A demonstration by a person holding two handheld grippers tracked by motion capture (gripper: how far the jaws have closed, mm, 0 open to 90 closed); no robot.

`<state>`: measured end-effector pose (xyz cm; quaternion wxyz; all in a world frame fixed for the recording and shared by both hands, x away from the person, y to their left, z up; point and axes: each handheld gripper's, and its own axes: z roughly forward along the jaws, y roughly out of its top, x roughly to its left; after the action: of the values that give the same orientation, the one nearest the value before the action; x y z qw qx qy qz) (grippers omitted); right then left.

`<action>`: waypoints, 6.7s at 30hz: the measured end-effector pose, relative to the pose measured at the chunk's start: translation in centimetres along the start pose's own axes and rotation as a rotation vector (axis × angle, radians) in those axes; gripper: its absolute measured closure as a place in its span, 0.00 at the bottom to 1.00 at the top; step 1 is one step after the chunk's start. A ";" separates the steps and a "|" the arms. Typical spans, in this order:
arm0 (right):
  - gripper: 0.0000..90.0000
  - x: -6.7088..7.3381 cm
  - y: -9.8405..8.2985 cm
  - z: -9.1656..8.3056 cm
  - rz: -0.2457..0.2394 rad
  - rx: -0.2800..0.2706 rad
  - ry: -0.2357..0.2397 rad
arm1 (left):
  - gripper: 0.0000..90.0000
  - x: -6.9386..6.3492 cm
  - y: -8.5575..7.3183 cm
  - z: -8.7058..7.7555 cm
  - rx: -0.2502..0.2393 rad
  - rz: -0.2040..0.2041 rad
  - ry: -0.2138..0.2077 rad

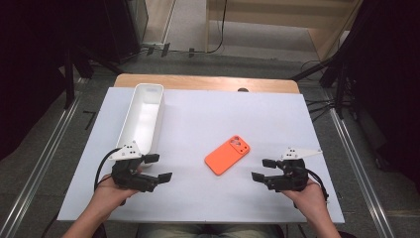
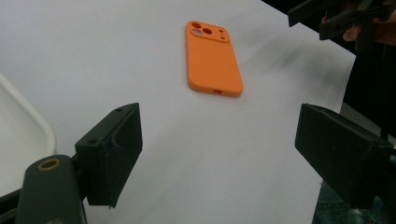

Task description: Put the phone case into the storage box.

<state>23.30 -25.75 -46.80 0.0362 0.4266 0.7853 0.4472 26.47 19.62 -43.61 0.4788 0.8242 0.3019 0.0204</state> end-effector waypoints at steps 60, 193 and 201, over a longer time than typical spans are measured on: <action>0.28 0.1 0.0 0.2 -0.002 0.008 0.013 | 0.16 0.1 7.4 7.7 0.063 0.004 0.010; 0.27 -0.1 -0.2 0.4 0.032 0.039 0.012 | 0.03 -4.1 4.0 23.1 0.225 0.165 0.248; 0.27 -0.1 -0.2 0.4 0.030 0.039 0.012 | 0.17 -4.2 3.9 22.8 0.204 0.181 0.235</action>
<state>23.42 -25.60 -47.26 0.0165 0.4361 0.7876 0.4350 32.23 -1.69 -51.72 0.3503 0.8842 0.2807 0.1290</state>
